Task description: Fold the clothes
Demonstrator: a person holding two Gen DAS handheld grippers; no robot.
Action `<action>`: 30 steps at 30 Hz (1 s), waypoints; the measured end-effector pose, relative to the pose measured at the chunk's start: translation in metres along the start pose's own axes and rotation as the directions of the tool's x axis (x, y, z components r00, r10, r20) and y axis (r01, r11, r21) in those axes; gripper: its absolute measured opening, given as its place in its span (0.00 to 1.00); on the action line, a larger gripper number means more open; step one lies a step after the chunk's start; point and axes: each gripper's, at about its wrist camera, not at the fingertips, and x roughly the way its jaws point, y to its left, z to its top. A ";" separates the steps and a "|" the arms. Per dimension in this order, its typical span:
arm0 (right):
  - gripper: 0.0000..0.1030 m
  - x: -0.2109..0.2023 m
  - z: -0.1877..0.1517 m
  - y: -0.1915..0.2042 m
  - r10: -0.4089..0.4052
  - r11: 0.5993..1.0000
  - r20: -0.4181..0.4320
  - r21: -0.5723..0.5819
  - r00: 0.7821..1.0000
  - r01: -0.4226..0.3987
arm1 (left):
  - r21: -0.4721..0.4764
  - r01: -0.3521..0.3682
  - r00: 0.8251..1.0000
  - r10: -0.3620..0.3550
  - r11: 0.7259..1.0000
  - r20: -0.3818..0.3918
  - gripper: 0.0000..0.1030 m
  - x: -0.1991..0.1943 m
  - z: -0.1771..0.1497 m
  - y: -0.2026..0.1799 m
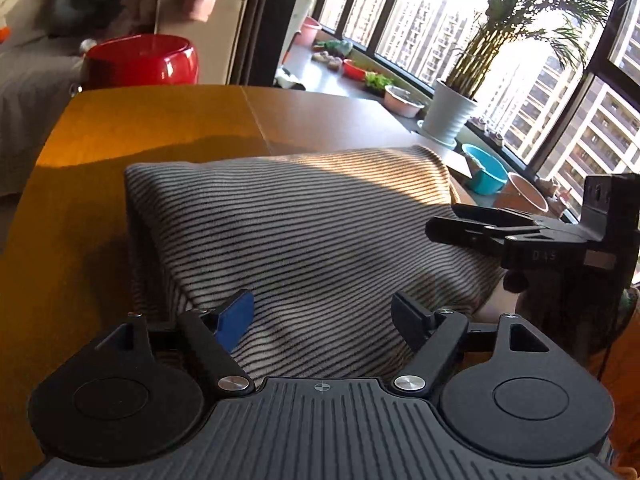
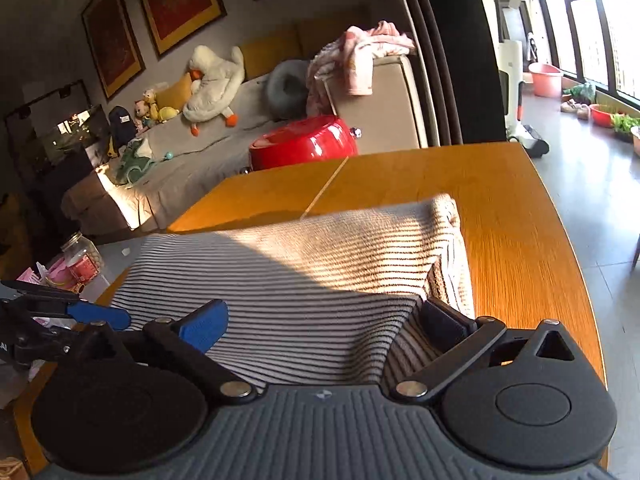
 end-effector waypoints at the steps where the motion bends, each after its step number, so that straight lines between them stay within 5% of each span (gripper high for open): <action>1: 1.00 0.000 -0.004 0.000 0.000 1.000 0.013 -0.009 1.000 0.000 | -0.003 0.010 1.000 -0.010 1.000 0.005 0.86 0.003 0.001 0.004; 8: 1.00 -0.016 -0.022 0.012 -0.007 1.000 -0.012 -0.006 1.000 0.007 | -0.004 -0.012 0.996 0.013 1.000 0.084 0.94 0.034 0.025 0.018; 16: 1.00 -0.038 -0.029 0.063 -0.023 0.976 -0.084 -0.217 0.996 0.005 | -0.098 0.011 0.987 0.004 0.995 0.161 0.94 0.030 0.048 0.027; 20: 1.00 -0.046 0.002 0.048 -0.142 0.965 0.018 -0.221 0.990 0.142 | -0.076 0.038 0.987 -0.026 0.996 0.156 0.94 0.004 0.038 0.012; 23: 1.00 -0.035 0.022 0.026 -0.279 0.943 0.071 -0.169 0.958 0.287 | -0.045 0.087 0.990 -0.081 0.995 0.113 0.93 0.000 0.030 -0.003; 27: 1.00 0.001 0.025 0.001 -0.426 0.894 -0.003 -0.152 0.905 0.421 | -0.033 0.152 0.988 -0.151 0.988 0.024 0.87 0.012 0.017 -0.014; 30: 1.00 0.013 0.008 -0.006 -0.406 0.907 -0.048 -0.138 0.912 0.397 | -0.040 0.134 0.991 -0.133 0.990 0.011 0.84 0.024 0.015 -0.008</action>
